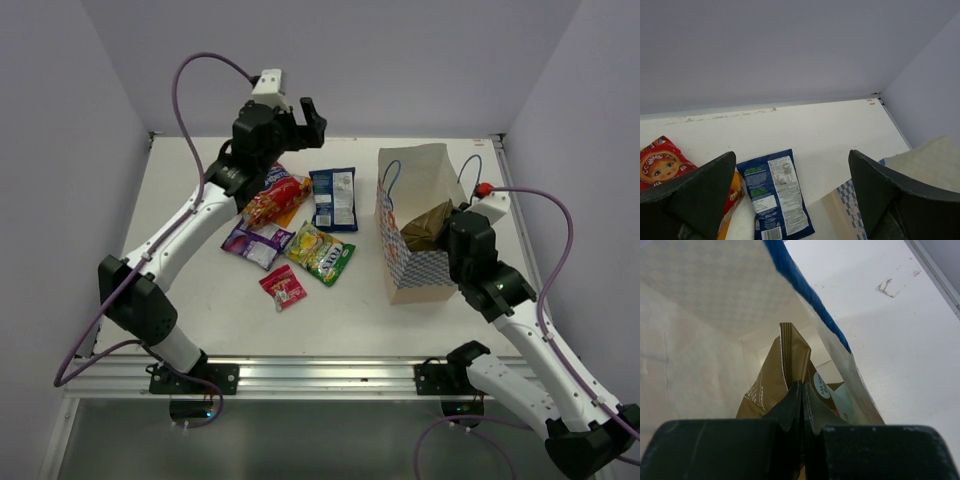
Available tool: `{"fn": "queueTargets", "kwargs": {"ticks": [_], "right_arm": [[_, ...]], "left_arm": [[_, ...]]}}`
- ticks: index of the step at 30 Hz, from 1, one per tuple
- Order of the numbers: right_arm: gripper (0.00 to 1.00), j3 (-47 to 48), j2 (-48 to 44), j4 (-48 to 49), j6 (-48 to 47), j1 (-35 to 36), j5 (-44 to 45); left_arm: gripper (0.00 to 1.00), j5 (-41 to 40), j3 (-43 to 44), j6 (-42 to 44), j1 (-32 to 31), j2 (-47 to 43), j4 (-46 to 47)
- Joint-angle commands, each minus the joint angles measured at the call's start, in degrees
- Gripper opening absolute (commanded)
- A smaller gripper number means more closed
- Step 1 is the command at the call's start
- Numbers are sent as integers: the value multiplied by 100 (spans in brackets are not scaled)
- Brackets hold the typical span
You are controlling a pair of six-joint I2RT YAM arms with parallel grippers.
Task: Place the snacks into the paper bag
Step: Move the snack to the center of the board.
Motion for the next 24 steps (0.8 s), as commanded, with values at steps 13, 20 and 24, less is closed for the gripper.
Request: {"fn": "queueTargets", "kwargs": {"ticks": [13, 20, 24], "right_arm": [[0, -169, -247, 473, -365, -24, 5], [0, -221, -379, 561, -471, -24, -83], [0, -195, -379, 526, -506, -24, -170]], "left_arm": [[100, 883, -2407, -1729, 2550, -125, 190], [100, 1885, -2301, -1746, 3393, 613, 296], [100, 2561, -1514, -1221, 3675, 1183, 498]]}}
